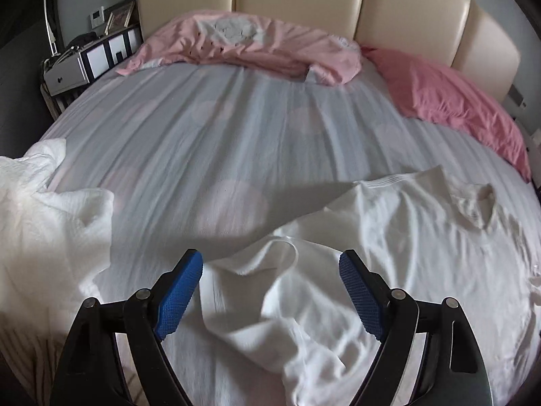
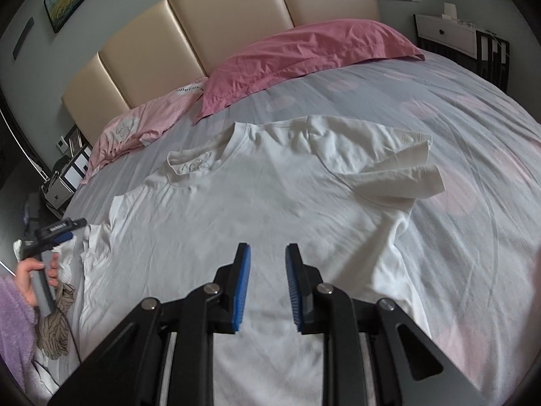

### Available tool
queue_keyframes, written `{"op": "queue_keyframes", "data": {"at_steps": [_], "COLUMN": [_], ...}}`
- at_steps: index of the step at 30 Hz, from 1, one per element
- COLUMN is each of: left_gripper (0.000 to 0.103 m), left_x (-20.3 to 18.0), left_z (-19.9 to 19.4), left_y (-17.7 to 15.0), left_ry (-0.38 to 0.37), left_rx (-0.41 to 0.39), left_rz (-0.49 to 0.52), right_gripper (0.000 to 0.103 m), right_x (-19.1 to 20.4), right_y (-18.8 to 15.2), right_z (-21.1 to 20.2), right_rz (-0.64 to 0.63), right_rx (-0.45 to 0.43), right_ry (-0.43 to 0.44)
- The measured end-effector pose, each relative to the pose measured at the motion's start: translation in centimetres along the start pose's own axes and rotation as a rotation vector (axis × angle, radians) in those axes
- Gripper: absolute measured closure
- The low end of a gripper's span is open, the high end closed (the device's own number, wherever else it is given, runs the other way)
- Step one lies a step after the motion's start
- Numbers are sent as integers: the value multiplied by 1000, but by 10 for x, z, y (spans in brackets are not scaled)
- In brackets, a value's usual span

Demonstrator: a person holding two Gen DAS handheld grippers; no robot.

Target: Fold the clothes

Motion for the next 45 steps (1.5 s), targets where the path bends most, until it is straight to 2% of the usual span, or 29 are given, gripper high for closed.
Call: {"op": "queue_keyframes", "data": {"at_steps": [1, 3, 8, 12, 15, 18, 20, 23, 26, 29, 31, 32, 33, 35, 37, 39, 42, 45], "left_gripper": [24, 57, 82, 88, 88, 87, 83, 58, 58, 57, 45, 36, 22, 20, 20, 20, 20, 20], "left_x": [4, 12, 17, 13, 2, -12, -12, -7, 2, 10, 14, 16, 18, 22, 25, 30, 39, 37], "left_z": [7, 17, 15, -11, -32, -38, -35, -31, -24, -16, -13, -16, -18, -22, -22, -20, -13, -10], "left_y": [0, 0, 1, 10, 19, 22, 20, 18, 16, 15, 15, 15, 16, 19, 19, 16, 9, 4], "left_ry": [9, 2, -33, -61, -84, -69, -54, -31, -5, -16, -59, -82, -101, -112, -113, -124, -98, -69], "left_rx": [21, 55, 52, -14, -48, -22, -9, -9, -3, 6, -13, -50, -87, -140, -143, -117, -23, 4], "left_rz": [-13, -55, -109, -126, -105, -60, -73, -118, -155, -186, -229, -257, -281, -279, -263, -296, -348, -313], "right_gripper": [82, 82, 82, 82, 82, 82, 82, 82, 82, 82, 82, 82, 82, 82, 82, 82, 82, 82], "right_x": [-2, -5, -13, -20, -24, -26, -25, -24, -27, -28, -27, -26, -25, -21, -19, -17, -18, -19], "right_y": [3, 7, 7, 8, 13, 15, 15, 15, 18, 19, 17, 16, 15, 12, 11, 11, 11, 12], "right_z": [0, -2, 1, -3, -10, -13, -15, -19, -22, -20, -15, -13, -11, -8, -8, -8, -9, -10], "right_rz": [7, 7, 6, 20, 34, 49, 47, 40, 44, 48, 42, 35, 27, 12, -1, -9, -7, -4], "right_rx": [-4, -25, -19, -26, -44, -44, -44, -53, -68, -68, -61, -57, -54, -49, -52, -56, -58, -62], "right_ry": [3, -3, -21, -34, -30, -19, -12, -6, -11, -18, -20, -24, -26, -29, -31, -32, -39, -41]}}
Point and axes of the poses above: each gripper's, at about its wrist camera, not at the fingertips, and z roughly the way its jaws point, x to its left, y to its top, the point moved 7 cm from there along z, roughly the way its jaws point, and after that the axes turned 13 degrees about -y, right-handed, at the moved point
